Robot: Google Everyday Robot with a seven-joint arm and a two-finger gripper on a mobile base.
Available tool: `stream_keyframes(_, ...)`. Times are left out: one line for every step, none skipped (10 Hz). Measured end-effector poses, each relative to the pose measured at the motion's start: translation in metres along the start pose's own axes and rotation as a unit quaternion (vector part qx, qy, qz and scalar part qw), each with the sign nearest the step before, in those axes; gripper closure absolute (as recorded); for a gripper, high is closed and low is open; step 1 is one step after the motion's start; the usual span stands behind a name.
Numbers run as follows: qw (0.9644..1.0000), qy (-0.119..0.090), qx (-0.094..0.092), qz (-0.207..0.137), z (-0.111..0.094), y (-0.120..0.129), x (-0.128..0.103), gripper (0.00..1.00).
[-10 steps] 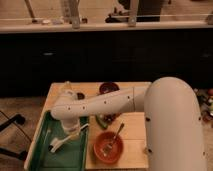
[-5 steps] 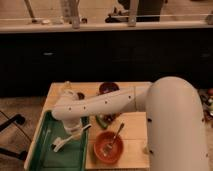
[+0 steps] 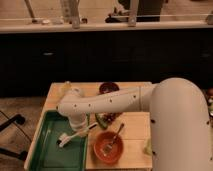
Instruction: Wipe tray with brush
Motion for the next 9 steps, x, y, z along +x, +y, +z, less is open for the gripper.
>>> stream_keyframes(1.0, 0.005, 0.001, 0.006, -0.002, -0.009, 0.007, 1.0)
stream_keyframes(0.9999, 0.011, 0.005, 0.006, -0.006, -0.023, 0.01, 1.0)
stream_keyframes(0.9999, 0.012, 0.006, 0.003, -0.008, -0.029, 0.008, 1.0)
stream_keyframes(0.9999, 0.013, 0.007, -0.002, -0.011, -0.034, 0.002, 1.0)
stream_keyframes(0.9998, 0.013, 0.009, -0.011, -0.014, -0.038, -0.008, 1.0)
stream_keyframes(0.9996, 0.012, 0.012, -0.022, -0.016, -0.04, -0.02, 1.0)
stream_keyframes(0.9993, 0.011, 0.016, -0.033, -0.019, -0.04, -0.027, 1.0)
stream_keyframes(0.9987, 0.012, 0.019, -0.046, -0.023, -0.037, -0.037, 1.0)
stream_keyframes(0.998, 0.01, 0.023, -0.057, -0.026, -0.033, -0.047, 1.0)
